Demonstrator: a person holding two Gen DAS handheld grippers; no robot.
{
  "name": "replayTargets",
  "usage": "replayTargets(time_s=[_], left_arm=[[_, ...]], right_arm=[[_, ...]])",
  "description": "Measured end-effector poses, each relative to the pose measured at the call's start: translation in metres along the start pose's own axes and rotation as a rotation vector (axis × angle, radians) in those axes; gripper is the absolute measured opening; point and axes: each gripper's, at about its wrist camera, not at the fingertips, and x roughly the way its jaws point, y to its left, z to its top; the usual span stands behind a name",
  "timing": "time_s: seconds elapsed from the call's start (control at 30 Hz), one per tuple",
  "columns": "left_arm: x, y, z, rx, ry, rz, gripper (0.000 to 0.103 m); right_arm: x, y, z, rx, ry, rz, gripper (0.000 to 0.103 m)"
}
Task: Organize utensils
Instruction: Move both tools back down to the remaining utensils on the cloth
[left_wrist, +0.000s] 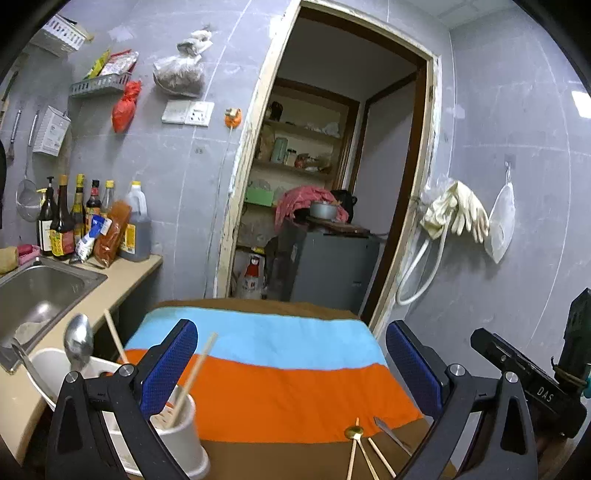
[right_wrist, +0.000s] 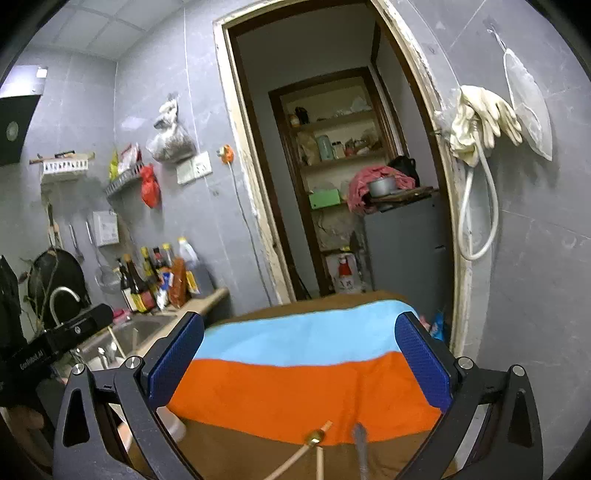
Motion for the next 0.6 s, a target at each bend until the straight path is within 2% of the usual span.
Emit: replayTargets(time_s=[0.33, 0.47, 0.6], left_arm=[[0.029, -0.023, -0.038, 0.026, 0.137, 0.000, 0.103], [0.043, -0.027, -0.053, 0.023, 0.195, 0.011, 0.103], [0.056, -0.032, -0.069, 0.034, 0.266, 0.009, 0.103]], right_arm=[[0.015, -0.046, -0.032, -0.009, 0.132, -0.028, 0.102], [0.028, -0.065, -0.049, 0.003, 0.209, -0.092, 0.102], [0.043, -0.085, -0.065, 0.039, 0.284, -0.101, 0.102]])
